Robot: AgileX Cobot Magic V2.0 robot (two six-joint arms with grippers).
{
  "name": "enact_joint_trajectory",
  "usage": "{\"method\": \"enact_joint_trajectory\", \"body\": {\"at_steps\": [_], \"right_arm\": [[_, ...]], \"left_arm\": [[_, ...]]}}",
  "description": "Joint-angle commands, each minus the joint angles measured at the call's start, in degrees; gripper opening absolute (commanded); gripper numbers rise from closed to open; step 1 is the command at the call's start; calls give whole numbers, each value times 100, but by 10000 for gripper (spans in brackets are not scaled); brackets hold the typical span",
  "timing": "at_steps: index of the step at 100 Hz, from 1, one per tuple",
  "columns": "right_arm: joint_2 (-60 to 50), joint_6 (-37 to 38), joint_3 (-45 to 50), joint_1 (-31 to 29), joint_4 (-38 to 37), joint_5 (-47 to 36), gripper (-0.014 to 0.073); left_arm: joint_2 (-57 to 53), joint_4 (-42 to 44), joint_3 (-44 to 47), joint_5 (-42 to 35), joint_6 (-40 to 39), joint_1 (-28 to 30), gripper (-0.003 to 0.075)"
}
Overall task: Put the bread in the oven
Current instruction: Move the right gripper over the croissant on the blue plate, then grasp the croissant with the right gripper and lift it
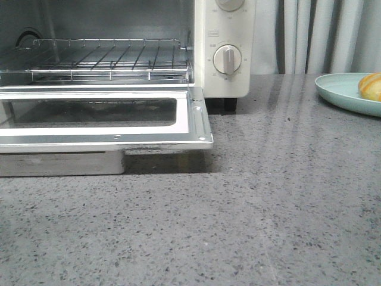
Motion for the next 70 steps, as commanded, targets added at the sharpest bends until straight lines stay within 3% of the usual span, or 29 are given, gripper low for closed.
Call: {"method": "enact_joint_trajectory", "body": {"at_steps": [1,24,70], "right_arm": [[-48,12,-188,-31,-48,-287,280],[109,12,-188,-31,-48,-406,377],[701,12,-188,84,16,-435,381]], "left_arm": [[44,-227,-179,-375,-70,-27,-21],[44,-227,-168,-316,-70,-27,-21],[44,-334,-52,-304,-70,-27,-21]]}}
